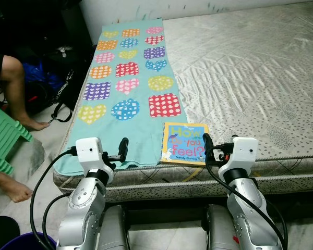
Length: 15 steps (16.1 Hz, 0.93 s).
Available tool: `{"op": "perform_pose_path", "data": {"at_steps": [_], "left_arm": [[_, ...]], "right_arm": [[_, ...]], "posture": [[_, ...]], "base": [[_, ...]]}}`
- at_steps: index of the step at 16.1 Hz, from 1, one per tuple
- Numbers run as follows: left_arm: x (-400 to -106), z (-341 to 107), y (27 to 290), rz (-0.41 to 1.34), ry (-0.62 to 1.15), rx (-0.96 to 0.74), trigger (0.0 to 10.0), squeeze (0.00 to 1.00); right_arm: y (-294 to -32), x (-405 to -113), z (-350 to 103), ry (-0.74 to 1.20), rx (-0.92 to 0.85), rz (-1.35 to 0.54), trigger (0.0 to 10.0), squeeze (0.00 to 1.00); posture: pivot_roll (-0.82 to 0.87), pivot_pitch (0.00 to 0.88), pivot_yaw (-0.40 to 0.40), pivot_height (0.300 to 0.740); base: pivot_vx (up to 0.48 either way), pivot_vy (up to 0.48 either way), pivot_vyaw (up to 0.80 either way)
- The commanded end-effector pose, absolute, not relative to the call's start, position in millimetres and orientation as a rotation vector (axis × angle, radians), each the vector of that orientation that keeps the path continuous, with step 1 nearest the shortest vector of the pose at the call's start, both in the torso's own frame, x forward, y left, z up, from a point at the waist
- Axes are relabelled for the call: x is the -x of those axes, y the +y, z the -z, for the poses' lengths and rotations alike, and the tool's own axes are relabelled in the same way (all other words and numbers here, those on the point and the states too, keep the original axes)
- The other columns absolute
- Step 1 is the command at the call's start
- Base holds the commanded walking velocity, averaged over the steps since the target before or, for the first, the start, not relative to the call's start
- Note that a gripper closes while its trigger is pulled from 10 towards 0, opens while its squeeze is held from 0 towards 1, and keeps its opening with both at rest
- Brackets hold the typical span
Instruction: Clean up the room
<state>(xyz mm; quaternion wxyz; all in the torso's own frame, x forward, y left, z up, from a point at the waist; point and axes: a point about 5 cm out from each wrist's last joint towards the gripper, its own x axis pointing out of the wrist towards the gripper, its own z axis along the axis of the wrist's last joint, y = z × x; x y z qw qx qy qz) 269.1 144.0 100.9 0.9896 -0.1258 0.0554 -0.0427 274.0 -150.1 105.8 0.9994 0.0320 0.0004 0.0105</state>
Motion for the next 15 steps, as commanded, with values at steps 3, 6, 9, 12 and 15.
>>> {"op": "perform_pose_path", "data": {"at_steps": [3, 6, 9, 12, 15], "left_arm": [[-271.8, -100.1, 151.2, 0.066, 0.105, 0.247, 10.0, 0.00], [-270.7, -99.3, 148.2, 0.070, 0.109, 0.252, 10.0, 0.00], [-269.5, -97.8, 148.2, 0.067, 0.115, 0.250, 10.0, 0.00], [-268.2, -95.8, 147.3, 0.067, 0.122, 0.251, 10.0, 0.00], [-266.7, -93.6, 145.4, 0.069, 0.129, 0.251, 10.0, 0.00]], "right_arm": [[-147.0, -277.5, -107.2, -0.011, -0.066, -0.027, 10.0, 0.00], [-146.8, -277.2, -105.7, -0.006, -0.063, -0.033, 10.0, 0.00], [-145.6, -277.0, -104.3, 0.003, -0.065, -0.043, 10.0, 0.00], [-143.1, -276.6, -102.4, 0.019, -0.065, -0.066, 10.0, 0.00], [-137.6, -276.3, -101.5, 0.034, -0.073, -0.103, 10.0, 0.00]], "posture": [[-0.07, 0.000, 0.116, 0.553], [-0.07, 0.000, 0.113, 0.553], [-0.07, 0.000, 0.110, 0.553], [-0.07, 0.000, 0.107, 0.553], [-0.07, 0.000, 0.103, 0.553]], "base": [[0.000, 0.261, 0.00], [0.000, 0.292, 0.00], [0.000, 0.000, 0.00], [0.000, 0.000, 0.00], [0.000, 0.000, 0.00]]}}
